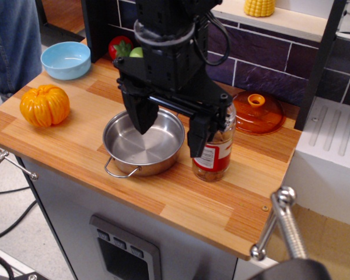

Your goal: Pour almonds in pot

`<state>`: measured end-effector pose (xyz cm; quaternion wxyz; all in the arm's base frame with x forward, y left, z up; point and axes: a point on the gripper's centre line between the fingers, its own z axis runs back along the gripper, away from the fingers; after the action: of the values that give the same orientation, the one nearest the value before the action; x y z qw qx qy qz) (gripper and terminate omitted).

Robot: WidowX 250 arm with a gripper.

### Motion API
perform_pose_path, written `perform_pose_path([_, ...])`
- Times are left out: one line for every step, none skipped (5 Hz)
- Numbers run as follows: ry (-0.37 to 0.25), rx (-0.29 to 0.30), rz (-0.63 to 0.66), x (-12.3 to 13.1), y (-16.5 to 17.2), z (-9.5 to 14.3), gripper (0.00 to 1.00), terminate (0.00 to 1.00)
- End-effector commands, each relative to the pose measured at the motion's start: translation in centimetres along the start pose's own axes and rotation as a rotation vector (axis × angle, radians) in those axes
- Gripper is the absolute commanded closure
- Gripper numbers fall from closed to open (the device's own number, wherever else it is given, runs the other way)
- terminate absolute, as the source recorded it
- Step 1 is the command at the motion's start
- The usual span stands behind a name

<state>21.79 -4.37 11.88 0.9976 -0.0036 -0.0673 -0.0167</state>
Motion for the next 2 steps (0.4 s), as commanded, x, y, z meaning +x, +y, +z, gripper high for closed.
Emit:
perform_pose_path([0.000,0.000,0.000,0.0,0.0,0.0,0.00,0.00])
perform_pose_path([0.005,0.023,-0.256,2.8,-2.4,0.5,0.00,0.00])
